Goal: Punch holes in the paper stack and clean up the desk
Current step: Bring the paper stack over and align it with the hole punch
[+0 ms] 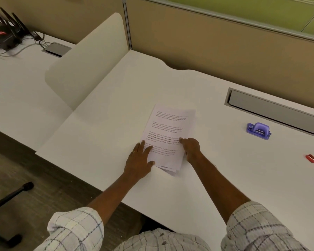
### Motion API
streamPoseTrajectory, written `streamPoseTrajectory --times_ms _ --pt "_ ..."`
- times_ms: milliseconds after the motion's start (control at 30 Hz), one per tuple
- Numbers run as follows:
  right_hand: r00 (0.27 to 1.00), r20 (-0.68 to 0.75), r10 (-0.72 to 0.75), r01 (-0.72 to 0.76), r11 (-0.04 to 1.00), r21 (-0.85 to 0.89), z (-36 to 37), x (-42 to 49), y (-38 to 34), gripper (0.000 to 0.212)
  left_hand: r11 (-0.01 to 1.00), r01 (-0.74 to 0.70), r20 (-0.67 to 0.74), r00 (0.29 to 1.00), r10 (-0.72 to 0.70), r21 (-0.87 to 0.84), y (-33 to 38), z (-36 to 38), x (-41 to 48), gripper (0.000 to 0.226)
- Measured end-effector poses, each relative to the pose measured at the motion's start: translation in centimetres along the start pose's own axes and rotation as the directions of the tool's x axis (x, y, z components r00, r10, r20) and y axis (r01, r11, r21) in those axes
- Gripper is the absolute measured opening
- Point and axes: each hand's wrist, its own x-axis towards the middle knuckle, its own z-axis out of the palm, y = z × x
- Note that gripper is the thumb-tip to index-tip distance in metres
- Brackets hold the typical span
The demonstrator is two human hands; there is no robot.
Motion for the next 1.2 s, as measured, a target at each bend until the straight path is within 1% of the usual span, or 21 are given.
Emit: streamPoseTrajectory --times_ms 100,200,333,433,500,567,633,700,767,800,867,900,933,967,1033,1133,1200 --pt "1.0 -0.01 -0.023 0.022 1.0 -0.017 -0.1 0.3 -0.6 0.01 1.0 -0.001 -0.004 1.0 0.001 -0.004 0.0 -0.1 0.1 0.073" --pt "1.0 0.012 -0.01 0.01 1.0 0.001 -0.2 0.7 -0.9 0.021 0.998 -0.001 -0.026 1.0 0.0 -0.059 -0.1 -0.2 0.1 0.073" --pt "1.0 -0.009 -0.004 0.004 1.0 0.03 -0.4 0.7 -0.6 0.03 0.959 0.009 -0.154 0.987 -0.055 -0.284 -0.6 0.1 -0.7 0.068" --pt "1.0 0.001 0.022 -0.022 0.996 0.091 -1.0 0.6 -0.1 0.032 0.908 0.011 -0.258 0.957 -0.13 -0.419 -0.9 0.4 -1.7 0.064" --pt "0.999 0.023 0.047 -0.05 0.99 0.13 -1.5 0.4 0.3 0.032 0.856 0.012 -0.299 0.934 -0.193 -0.516 -0.7 0.5 -2.2 0.065" --pt "0.998 0.037 0.057 -0.062 0.984 0.168 -1.9 0.2 0.7 0.032 0.752 0.051 -0.292 0.903 -0.315 -0.657 -0.1 0.4 -2.7 0.071" --pt "0.998 0.028 0.058 -0.062 0.981 0.186 -2.1 0.0 0.9 0.029 0.613 0.111 -0.232 0.861 -0.452 -0.782 0.9 0.2 -2.9 0.078" --pt "0.998 0.014 0.061 -0.062 0.977 0.203 -2.4 -0.2 1.1 0.024 0.48 0.132 -0.157 0.843 -0.514 -0.867 2.2 0.0 -3.0 0.077" --pt "0.998 0.017 0.068 -0.07 0.969 0.236 -2.5 -0.6 1.2 0.022 0.368 0.084 -0.112 0.869 -0.481 -0.926 3.5 0.2 -3.1 0.062" --pt "0.997 0.02 0.071 -0.074 0.964 0.254 -2.5 -0.9 1.3 0.023 0.29 0.062 -0.079 0.89 -0.45 -0.955 4.2 0.3 -3.1 0.054" --pt "0.997 0.024 0.075 -0.079 0.956 0.283 -2.6 -1.4 1.5 0.027 0.064 0.063 0.032 0.914 -0.405 -0.996 5.4 0.2 -2.8 0.047" --pt "0.997 0.021 0.075 -0.077 0.95 0.303 -2.7 -1.8 1.5 0.029 -0.028 0.067 0.073 0.918 -0.39 -0.997 5.9 0.1 -2.6 0.046" --pt "0.997 0.018 0.074 -0.076 0.943 0.325 -2.9 -2.1 1.6 0.031 -0.081 0.06 0.086 0.918 -0.387 -0.995 6.3 -0.1 -2.3 0.045" --pt "0.997 0.016 0.073 -0.073 0.935 0.347 -3.1 -2.5 1.7 0.032 -0.101 0.045 0.081 0.92 -0.383 -0.994 6.5 -0.3 -2.0 0.045" --pt "0.997 0.026 0.066 -0.071 0.918 0.389 -3.8 -3.2 1.7 0.031 -0.082 0.021 0.05 0.929 -0.368 -0.996 6.6 -0.7 -1.6 0.046" --pt "0.996 0.081 0.049 -0.083 0.865 0.494 -5.3 -3.8 2.0 0.031 0.004 0.02 0.018 0.945 -0.328 -1.0 6.2 -1.4 -1.1 0.048" --pt "0.994 0.105 0.024 -0.081 0.813 0.576 -6.7 -4.0 2.0 0.034 0.098 0.023 -0.008 0.952 -0.305 -0.995 5.7 -1.6 -0.8 0.047"
